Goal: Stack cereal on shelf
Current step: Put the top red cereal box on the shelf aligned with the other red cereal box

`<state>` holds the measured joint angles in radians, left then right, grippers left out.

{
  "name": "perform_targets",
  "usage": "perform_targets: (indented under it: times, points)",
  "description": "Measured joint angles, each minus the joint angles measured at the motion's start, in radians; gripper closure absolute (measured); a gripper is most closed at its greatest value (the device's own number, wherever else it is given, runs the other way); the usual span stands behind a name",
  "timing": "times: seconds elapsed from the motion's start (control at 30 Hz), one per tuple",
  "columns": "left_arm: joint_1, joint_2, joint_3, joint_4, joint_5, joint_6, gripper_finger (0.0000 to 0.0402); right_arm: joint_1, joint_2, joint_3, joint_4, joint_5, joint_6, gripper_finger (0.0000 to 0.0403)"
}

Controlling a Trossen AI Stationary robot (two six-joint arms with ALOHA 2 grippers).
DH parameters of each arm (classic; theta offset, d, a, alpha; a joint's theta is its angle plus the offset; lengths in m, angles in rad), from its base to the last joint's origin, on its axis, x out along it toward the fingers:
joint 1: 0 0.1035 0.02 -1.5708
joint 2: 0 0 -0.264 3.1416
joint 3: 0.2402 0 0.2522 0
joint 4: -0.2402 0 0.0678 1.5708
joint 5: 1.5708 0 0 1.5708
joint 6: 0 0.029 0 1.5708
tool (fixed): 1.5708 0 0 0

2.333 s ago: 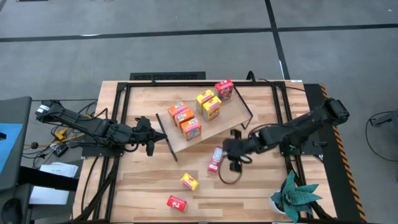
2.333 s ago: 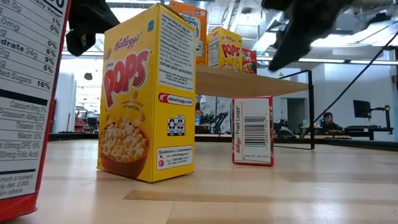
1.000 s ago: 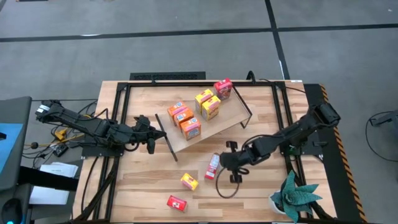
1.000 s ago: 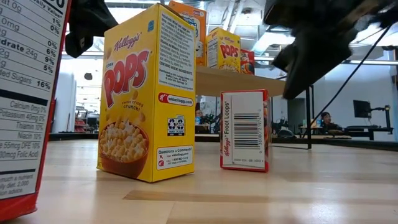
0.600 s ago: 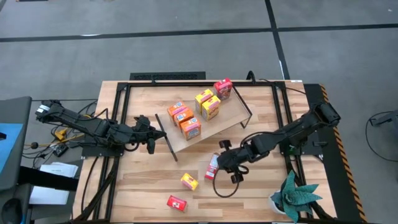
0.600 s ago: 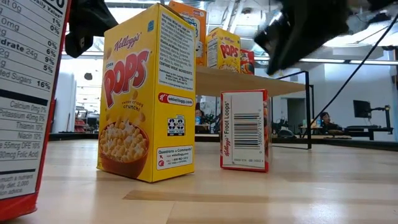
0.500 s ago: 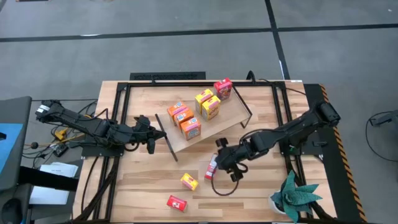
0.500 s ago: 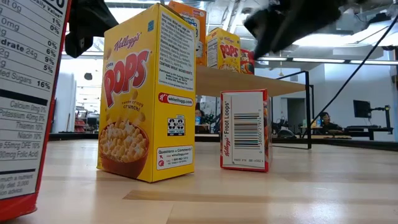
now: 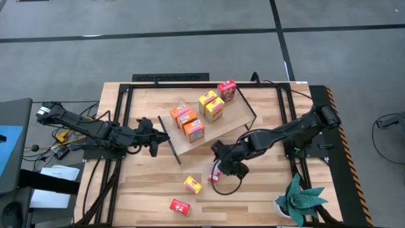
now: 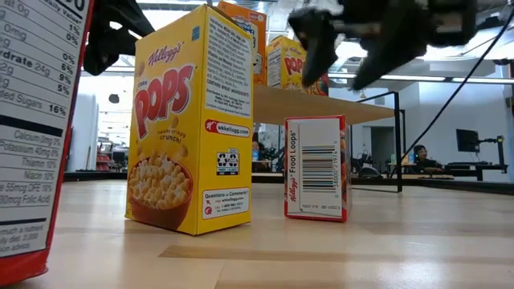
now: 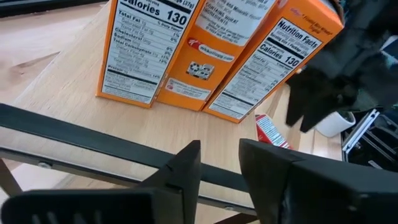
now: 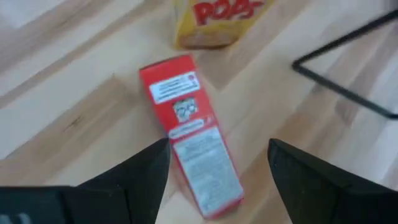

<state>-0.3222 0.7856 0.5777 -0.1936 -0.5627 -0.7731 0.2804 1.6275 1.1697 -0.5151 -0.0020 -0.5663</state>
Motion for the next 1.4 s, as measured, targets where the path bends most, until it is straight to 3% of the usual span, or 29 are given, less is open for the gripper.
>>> perform_targets:
  times: [0.33, 0.8, 1.17, 1.4]
  points:
    - [0.0, 0.0, 0.0, -0.016, -0.002, -0.023, 0.0282, -0.007, 0.119, 0.0, -0.011, 0.004, -0.057, 0.0106]
    - [0.0, 0.025, 0.0, -0.039, -0.006, -0.047, 0.0282, 0.033, 0.147, 0.035, -0.116, 0.0, 0.197, 0.0106]
    - [0.0, 0.033, 0.001, -0.027, -0.01, -0.021, 0.0282, 0.02, -0.002, 0.006, -0.156, -0.042, 0.598, 0.0106]
    - [0.0, 0.032, 0.001, -0.026, -0.014, -0.017, 0.0282, 0.093, -0.269, -0.313, -0.008, 0.013, 0.863, 0.0106]
